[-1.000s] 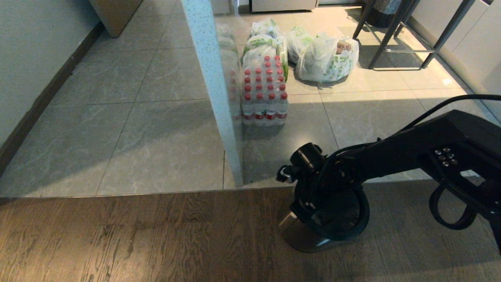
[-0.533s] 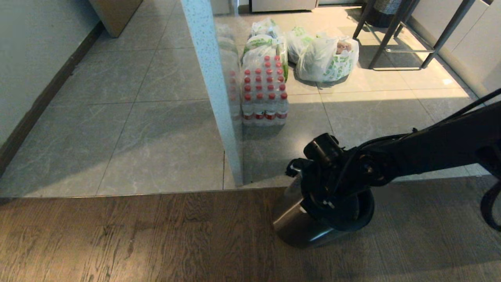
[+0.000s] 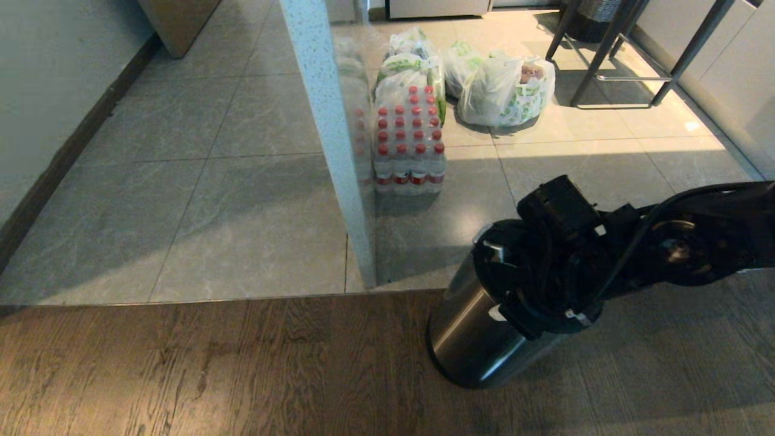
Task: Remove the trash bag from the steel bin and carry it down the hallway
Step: Place the outer trash can on the ground
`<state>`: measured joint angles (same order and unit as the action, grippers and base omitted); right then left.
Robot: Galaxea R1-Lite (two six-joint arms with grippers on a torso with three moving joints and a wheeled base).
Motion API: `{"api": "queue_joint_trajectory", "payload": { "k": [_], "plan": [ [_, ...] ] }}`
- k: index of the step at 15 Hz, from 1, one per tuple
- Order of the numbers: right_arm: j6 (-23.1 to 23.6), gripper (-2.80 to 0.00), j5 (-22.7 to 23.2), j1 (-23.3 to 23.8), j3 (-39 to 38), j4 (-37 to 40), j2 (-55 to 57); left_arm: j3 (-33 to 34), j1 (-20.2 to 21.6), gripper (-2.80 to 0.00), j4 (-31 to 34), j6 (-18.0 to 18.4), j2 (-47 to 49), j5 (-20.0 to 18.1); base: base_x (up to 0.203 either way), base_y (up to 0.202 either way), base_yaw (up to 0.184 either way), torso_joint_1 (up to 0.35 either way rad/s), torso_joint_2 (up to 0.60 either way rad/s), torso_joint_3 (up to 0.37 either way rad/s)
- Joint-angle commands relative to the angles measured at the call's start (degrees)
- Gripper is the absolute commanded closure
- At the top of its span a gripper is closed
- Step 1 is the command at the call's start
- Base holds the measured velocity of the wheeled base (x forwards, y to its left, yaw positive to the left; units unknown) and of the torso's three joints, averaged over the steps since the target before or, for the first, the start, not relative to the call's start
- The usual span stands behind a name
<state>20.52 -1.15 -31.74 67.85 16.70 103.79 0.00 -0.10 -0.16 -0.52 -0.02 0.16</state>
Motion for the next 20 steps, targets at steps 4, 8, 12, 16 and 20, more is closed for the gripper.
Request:
{"api": "queue_joint_trajectory", "payload": {
  "k": [4, 8, 12, 16, 20],
  "plan": [
    [1.8, 0.00, -0.2, 0.0, -3.8, 2.8, -15.3, 0.1, 0.0, 0.00, 0.0, 0.0, 0.0, 0.0, 0.000, 0.000, 0.000, 0.000, 0.00, 0.000],
    [2.1, 0.00, -0.1, 0.0, -4.1, 9.3, -23.9, 0.1, 0.0, 0.00, 0.0, 0.0, 0.0, 0.0, 0.000, 0.000, 0.000, 0.000, 0.00, 0.000],
    [2.2, 0.00, 0.0, 0.0, -3.9, 12.0, -29.3, 0.1, 0.0, 0.00, 0.0, 0.0, 0.0, 0.0, 0.000, 0.000, 0.000, 0.000, 0.00, 0.000],
    [2.2, 0.00, 0.1, 0.1, -3.2, 12.8, -33.8, 0.0, 0.0, 0.00, 0.0, 0.0, 0.0, 0.0, 0.000, 0.000, 0.000, 0.000, 0.00, 0.000],
    [2.3, 0.00, 0.0, 0.2, -3.5, 12.9, -38.6, 0.1, 0.0, 0.00, 0.0, 0.0, 0.0, 0.0, 0.000, 0.000, 0.000, 0.000, 0.00, 0.000]
  ]
}}
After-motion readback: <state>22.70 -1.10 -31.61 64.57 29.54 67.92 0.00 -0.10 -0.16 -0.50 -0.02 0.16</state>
